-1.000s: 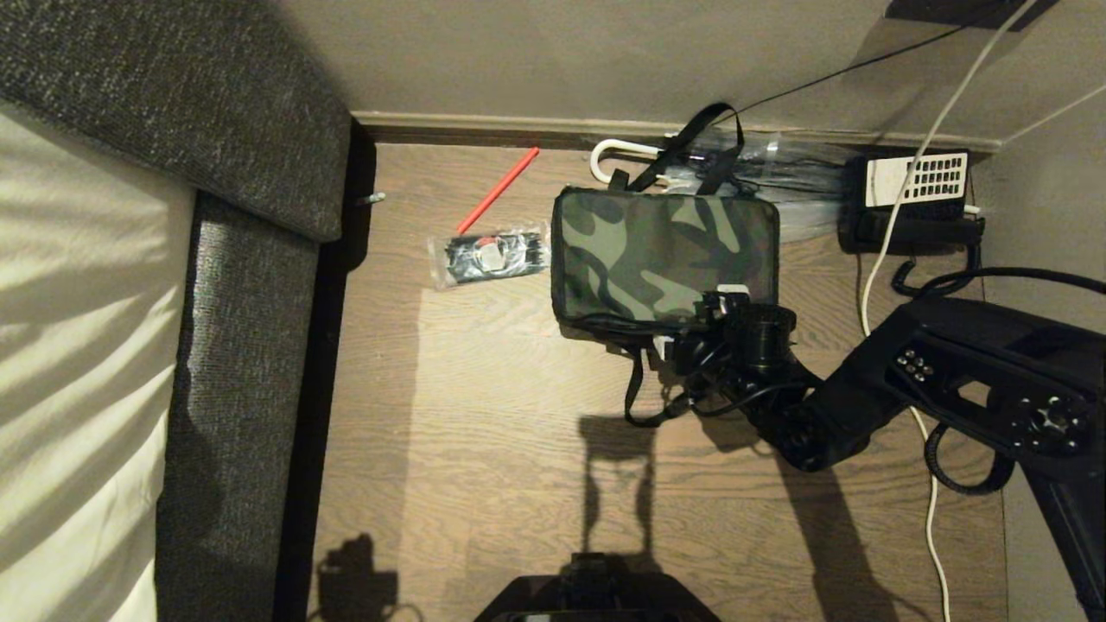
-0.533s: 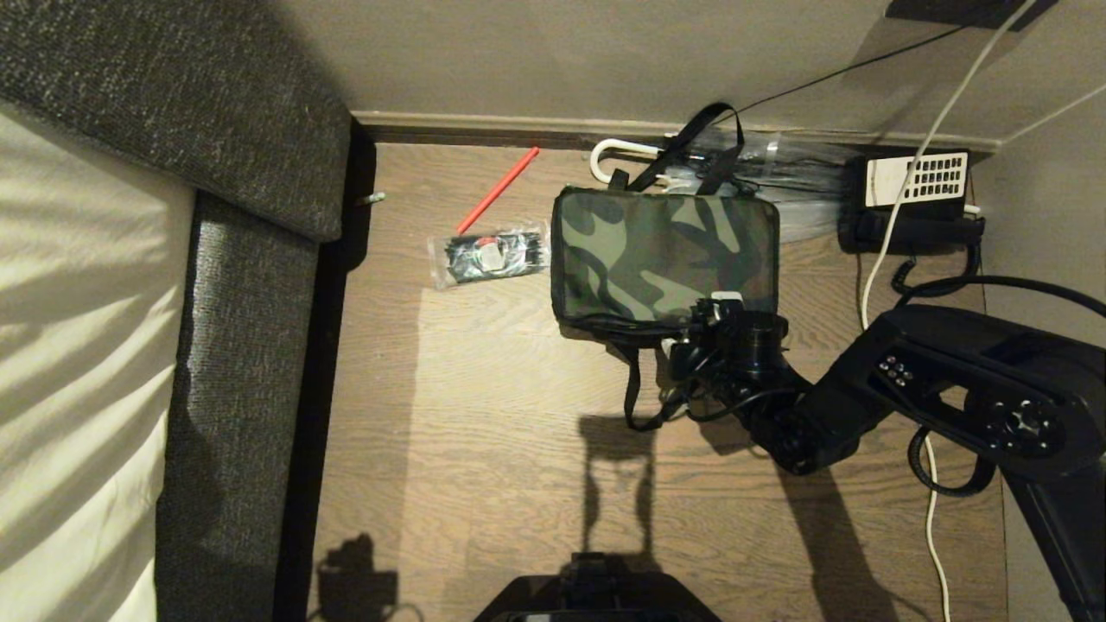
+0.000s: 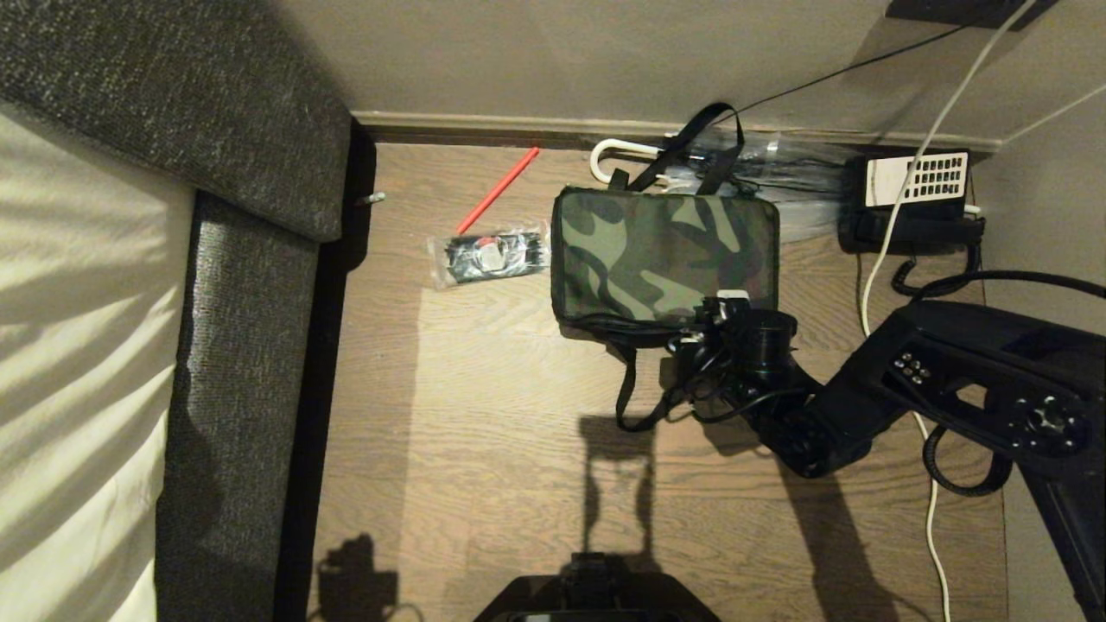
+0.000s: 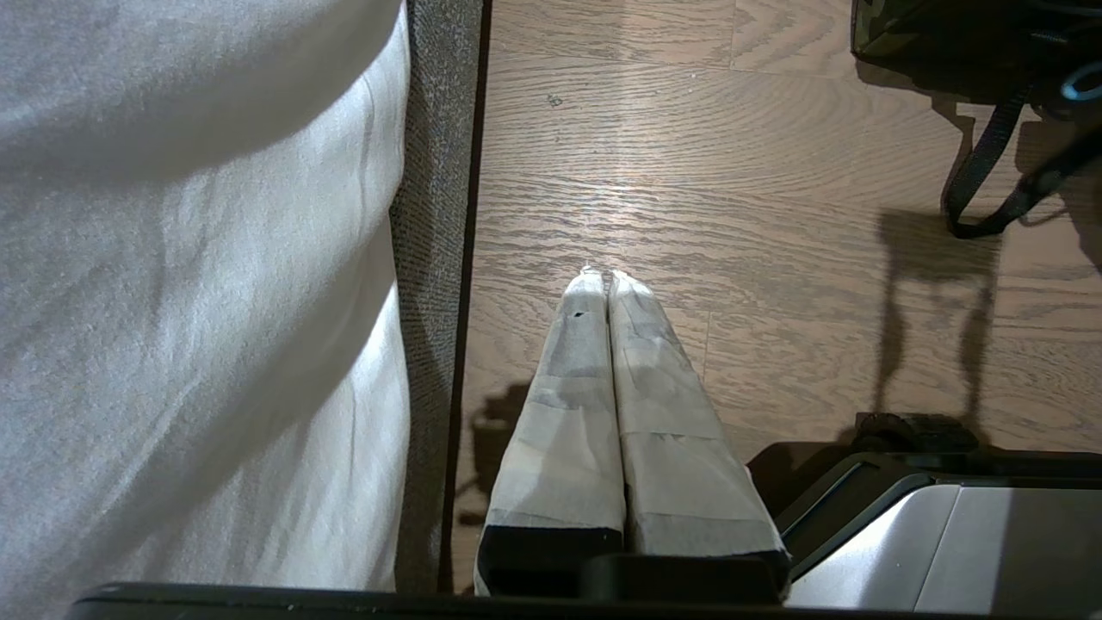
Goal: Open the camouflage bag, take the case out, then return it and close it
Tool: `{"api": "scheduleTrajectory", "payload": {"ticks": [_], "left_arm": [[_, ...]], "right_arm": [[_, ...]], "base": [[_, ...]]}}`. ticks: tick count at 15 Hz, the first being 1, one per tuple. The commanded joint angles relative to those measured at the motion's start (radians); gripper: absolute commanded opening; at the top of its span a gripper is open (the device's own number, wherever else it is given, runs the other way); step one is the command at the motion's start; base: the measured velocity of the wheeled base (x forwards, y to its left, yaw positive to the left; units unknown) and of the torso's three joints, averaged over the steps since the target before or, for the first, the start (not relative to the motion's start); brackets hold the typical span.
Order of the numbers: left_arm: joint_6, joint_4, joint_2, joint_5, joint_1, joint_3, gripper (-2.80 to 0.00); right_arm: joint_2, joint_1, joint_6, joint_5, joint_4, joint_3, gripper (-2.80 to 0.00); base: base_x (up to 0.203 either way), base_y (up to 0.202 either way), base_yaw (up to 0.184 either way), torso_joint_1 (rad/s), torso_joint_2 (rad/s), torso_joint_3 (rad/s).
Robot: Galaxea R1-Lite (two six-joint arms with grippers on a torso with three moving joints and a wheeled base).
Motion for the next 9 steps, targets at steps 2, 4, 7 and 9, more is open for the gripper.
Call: {"api": "scheduleTrajectory", "payload": {"ticks": [2,4,7,9], "left_arm": [[0.0,0.0,0.001,0.001,0.0,0.002,-2.8],[0.0,0.0,0.001,0.001,0.0,0.002,-2.8],[0.0,0.0,0.001,0.001,0.0,0.002,-2.8],[0.0,0.0,0.001,0.001,0.0,0.003,-2.8]], "right_arm": [[-0.101,0.005,-0.001,0.004,-0.005,0.097,-2.8],[-0.171,0.009,-0.006,0.006,-0.002,0.171,-2.8],[-0.256,0.017,-0.051,0.007,0.003,0.277,-2.8],[-0.292,0.017,-0.092,0.007,0.005,0.331,-2.8]], "base": [[0.0,0.0,0.0,0.0,0.0,0.0],[0.0,0.0,0.0,0.0,0.0,0.0],[0.0,0.0,0.0,0.0,0.0,0.0],[0.0,0.0,0.0,0.0,0.0,0.0]]}}
